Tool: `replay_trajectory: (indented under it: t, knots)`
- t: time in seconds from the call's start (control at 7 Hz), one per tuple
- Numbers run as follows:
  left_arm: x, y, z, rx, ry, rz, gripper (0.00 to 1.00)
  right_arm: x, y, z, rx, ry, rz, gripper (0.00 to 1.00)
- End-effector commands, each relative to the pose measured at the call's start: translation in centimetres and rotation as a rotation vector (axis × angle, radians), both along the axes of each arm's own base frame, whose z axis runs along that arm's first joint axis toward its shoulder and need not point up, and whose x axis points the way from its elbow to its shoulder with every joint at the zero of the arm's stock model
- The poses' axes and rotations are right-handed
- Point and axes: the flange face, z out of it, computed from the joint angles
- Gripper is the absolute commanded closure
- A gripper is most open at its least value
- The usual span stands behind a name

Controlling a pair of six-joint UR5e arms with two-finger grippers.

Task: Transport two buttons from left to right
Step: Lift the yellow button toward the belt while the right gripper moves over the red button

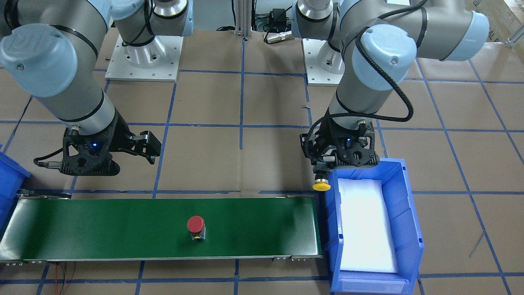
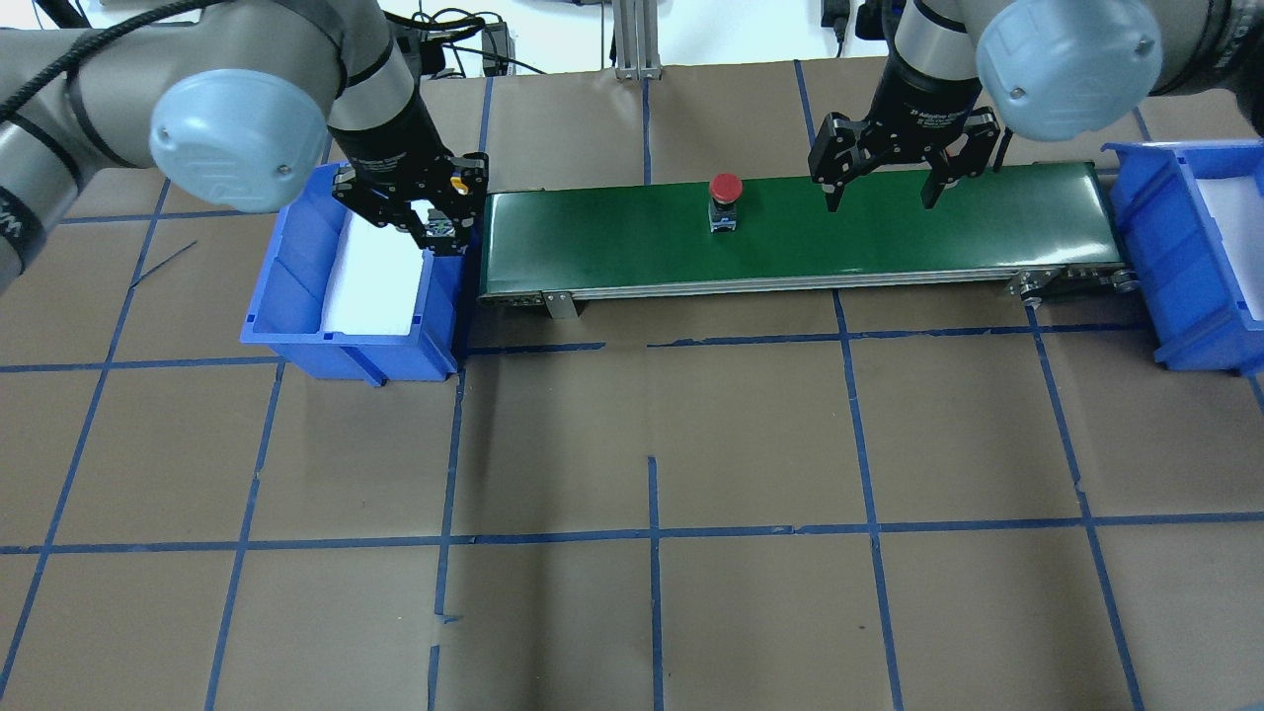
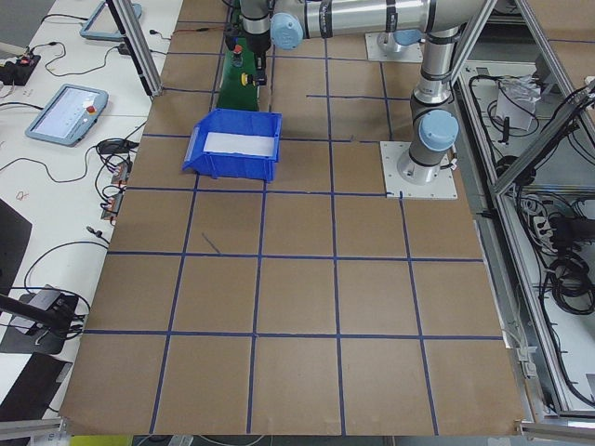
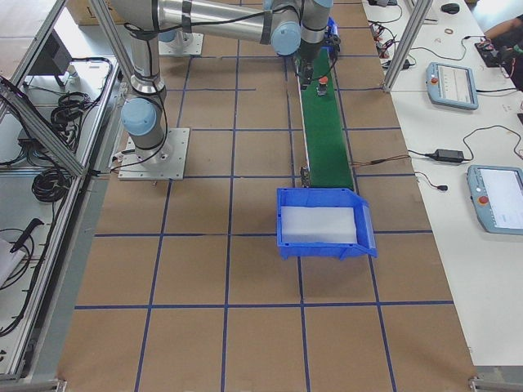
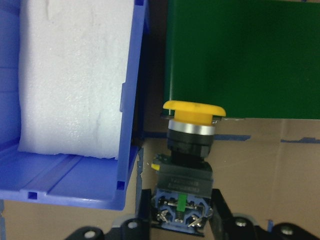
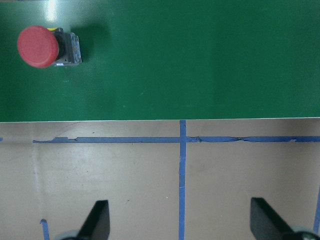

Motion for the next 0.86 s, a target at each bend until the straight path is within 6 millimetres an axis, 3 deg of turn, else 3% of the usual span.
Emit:
replay_trajectory:
  t: [0.0,0.29,0.71]
  knots:
    - [-3.3,-2.2,-2.6,-0.068,0.008,-0.060,0.69,-0.2,-0.2,1.1,-0.053,0.010,0.002,0.00]
    - [-3.8,-5.0,-5.8,-0.058,0.007,-0.054,0.69,0.0,-0.6,1.4,-0.062,0.001,-0.009,0.00]
    - [-3.9,-6.1,-7.9,-0.036,0.006,0.002,0.69,0.6,-1.7,-0.2,-0.064,-0.050,-0.017,0.00]
